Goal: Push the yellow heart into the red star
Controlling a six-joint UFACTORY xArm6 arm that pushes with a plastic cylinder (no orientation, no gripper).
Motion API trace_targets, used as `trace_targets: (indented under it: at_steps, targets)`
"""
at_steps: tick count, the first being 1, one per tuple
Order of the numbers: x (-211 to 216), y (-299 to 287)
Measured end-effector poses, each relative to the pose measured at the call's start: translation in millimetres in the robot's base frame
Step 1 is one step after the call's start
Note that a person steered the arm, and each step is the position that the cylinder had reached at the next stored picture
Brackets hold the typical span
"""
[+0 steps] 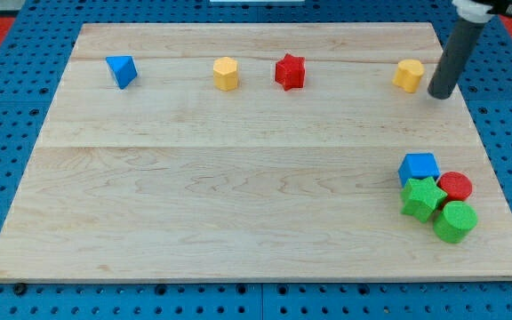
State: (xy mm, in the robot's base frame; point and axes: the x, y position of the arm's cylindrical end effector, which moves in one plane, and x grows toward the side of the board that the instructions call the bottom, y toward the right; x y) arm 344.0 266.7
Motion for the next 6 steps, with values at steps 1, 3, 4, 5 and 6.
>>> trace_targets:
  at_steps: [1,3,4,5,6]
  targets:
    - [-20,-6]
    - [-33,-44]
    - [-33,-53]
    - [-33,-57]
    - [-33,-65]
